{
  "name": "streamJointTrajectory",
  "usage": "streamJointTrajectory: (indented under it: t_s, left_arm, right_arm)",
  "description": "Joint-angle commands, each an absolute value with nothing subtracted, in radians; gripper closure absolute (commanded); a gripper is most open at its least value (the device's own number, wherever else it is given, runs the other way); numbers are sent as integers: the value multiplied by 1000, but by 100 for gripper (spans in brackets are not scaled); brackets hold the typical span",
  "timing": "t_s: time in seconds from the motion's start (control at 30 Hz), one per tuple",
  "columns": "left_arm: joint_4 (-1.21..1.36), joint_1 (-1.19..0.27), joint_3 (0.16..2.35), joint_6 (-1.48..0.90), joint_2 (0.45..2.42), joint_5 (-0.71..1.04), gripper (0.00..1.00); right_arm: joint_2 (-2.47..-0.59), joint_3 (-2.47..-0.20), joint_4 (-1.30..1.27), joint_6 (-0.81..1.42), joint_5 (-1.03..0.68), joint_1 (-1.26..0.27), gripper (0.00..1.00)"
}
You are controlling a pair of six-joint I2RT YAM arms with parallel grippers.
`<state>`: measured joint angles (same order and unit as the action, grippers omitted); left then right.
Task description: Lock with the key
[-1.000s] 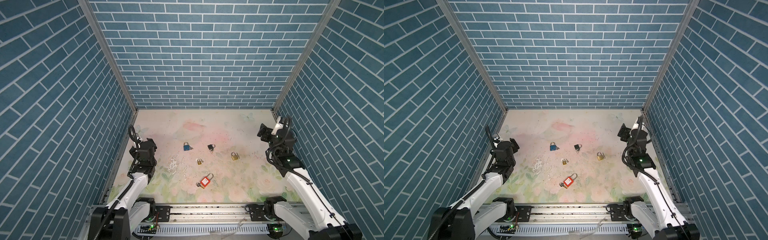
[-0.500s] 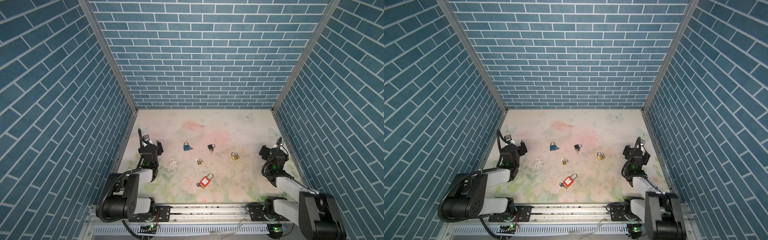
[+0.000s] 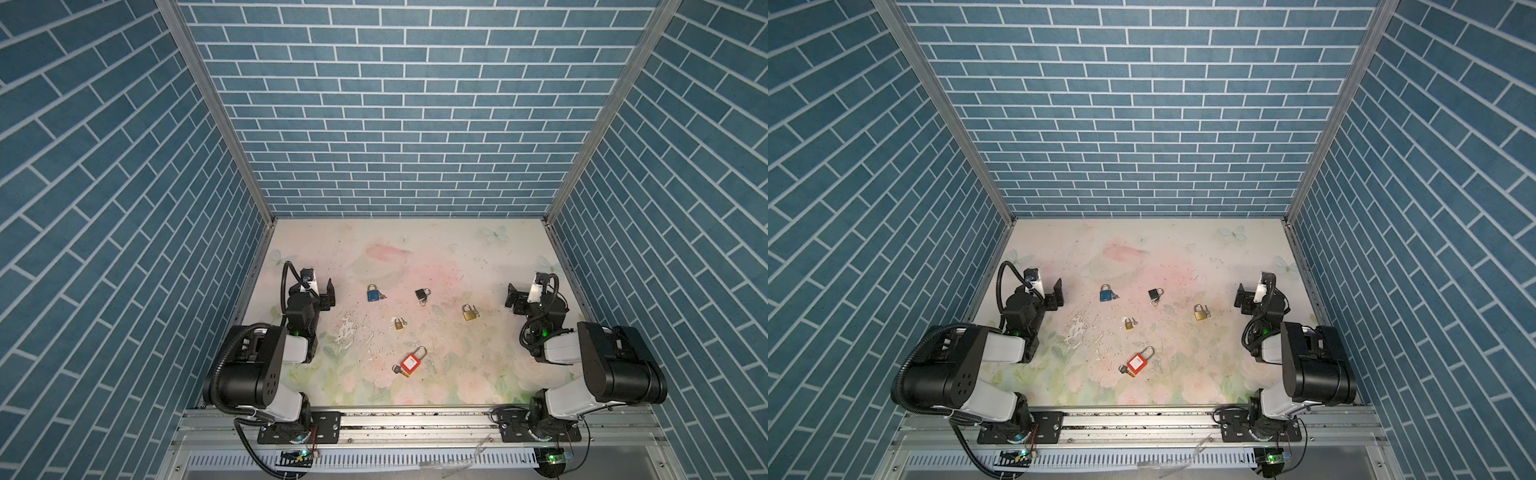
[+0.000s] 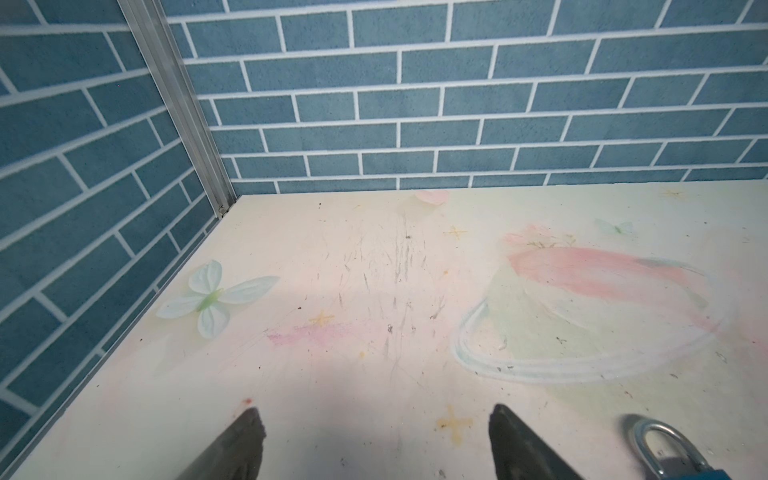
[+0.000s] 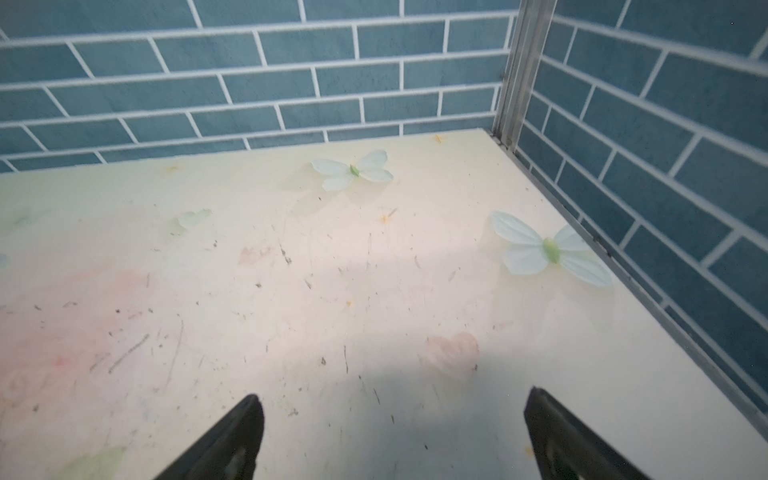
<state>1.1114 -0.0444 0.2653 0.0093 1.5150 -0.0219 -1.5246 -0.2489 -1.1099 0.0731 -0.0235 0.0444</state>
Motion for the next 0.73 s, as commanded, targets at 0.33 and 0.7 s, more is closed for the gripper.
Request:
streamJointTrajectory:
  t_s: [0.33,0.7]
  left_arm:
    - [1129,-42,283,32,1519,-12,14]
    - [1135,-42,277,32,1514,-12,14]
  right_arm:
    - [-1525,-255,-1175,24,-71,47,2]
    - [-1525,-255,-1176,25,-71,47,2]
